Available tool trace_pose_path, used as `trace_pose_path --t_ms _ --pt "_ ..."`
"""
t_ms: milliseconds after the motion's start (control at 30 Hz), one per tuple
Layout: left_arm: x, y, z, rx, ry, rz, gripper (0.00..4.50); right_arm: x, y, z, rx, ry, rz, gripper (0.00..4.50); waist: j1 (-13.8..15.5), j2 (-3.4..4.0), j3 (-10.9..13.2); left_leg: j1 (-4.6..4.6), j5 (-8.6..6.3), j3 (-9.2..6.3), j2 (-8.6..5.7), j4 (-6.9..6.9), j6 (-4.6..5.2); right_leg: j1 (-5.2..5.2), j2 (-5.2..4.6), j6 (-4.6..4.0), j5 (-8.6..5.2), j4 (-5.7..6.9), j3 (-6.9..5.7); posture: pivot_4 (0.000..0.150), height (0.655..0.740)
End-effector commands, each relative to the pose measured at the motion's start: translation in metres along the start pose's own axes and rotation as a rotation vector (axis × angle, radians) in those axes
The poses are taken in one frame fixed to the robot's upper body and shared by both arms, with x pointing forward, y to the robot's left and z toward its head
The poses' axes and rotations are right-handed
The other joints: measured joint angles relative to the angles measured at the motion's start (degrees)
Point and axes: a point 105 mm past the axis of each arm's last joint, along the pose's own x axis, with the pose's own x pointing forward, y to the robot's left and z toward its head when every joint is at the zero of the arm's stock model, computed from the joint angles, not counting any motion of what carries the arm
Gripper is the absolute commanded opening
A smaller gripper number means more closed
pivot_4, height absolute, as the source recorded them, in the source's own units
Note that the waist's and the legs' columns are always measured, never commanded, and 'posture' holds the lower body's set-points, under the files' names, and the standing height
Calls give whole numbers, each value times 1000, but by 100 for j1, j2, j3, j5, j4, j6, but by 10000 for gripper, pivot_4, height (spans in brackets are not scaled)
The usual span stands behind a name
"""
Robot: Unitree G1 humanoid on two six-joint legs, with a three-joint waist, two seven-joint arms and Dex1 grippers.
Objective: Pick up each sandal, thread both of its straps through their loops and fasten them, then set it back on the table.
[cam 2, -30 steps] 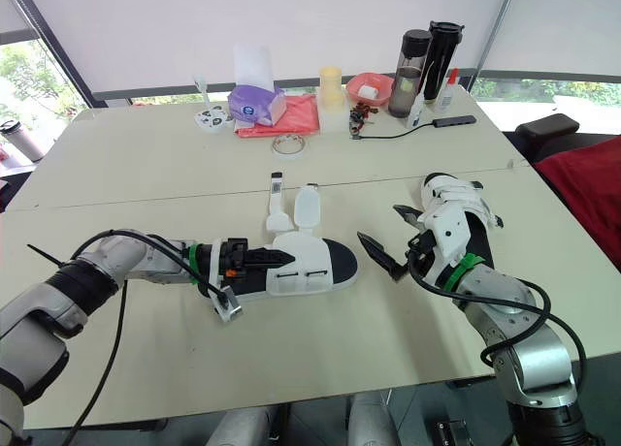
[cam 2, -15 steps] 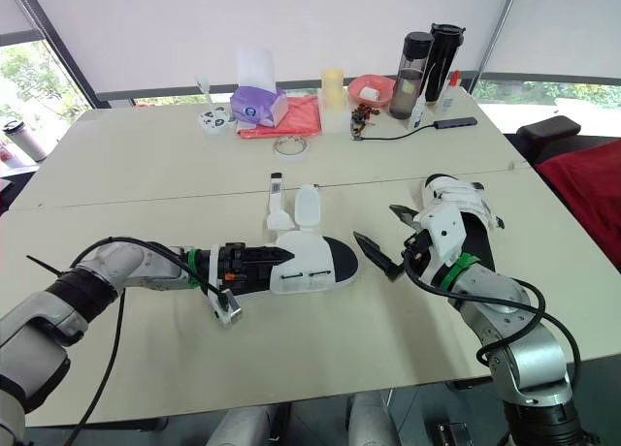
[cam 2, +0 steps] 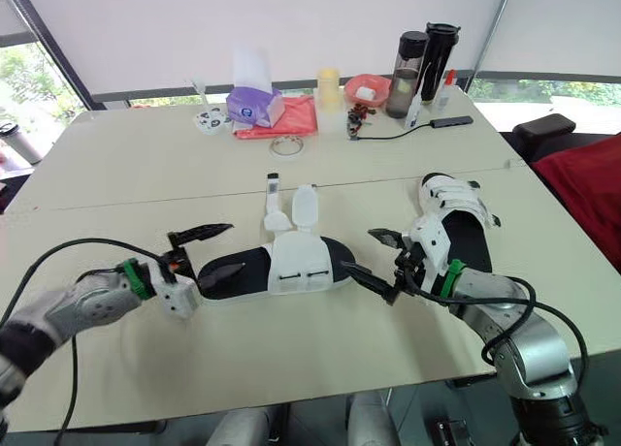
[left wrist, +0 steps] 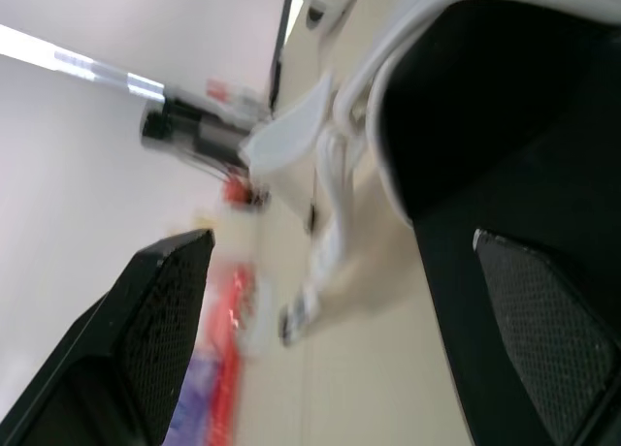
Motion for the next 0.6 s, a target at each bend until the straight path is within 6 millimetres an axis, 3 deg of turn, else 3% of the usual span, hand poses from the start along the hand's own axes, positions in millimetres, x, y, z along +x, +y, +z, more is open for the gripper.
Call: trace_pose_path --t_ms 33,133,200,267,467,600 --pt "-3 38 2 -225 60 143 44518 4 4 7 -52 -10 67 45000 22 0 0 0 0 -1 0 2 -1 2 0 -15 -8 -3 0 1500 7400" --pt "-6 40 -6 -434 143 172 44518 6 2 6 -63 0 95 45000 13 2 0 1 0 -2 1 3 -1 8 2 -17 -10 -7 0 1500 7400" --pt "-3 44 -10 -624 184 164 45000 10 -1 5 -85 9 126 39426 -20 3 1 2 0 -2 1 1 -1 7 3 -19 -12 -8 -1 1500 7400" --pt "4 58 -15 -815 195 184 45000 14 -5 4 -108 26 141 32384 -26 4 2 2 0 -2 2 -1 -1 6 5 -19 -13 -8 -1 1500 7400" --pt "19 65 -28 -1124 221 200 45000 21 -13 -8 -141 111 189 585 -44 3 3 2 0 -1 0 -3 1 4 10 -3 -11 -2 -4 1500 7400" --pt "29 68 -37 -1240 209 246 45000 21 -12 -16 -160 163 233 585 -41 1 5 1 -3 1 0 -8 4 -2 10 -3 -10 -3 -2 1500 7400"
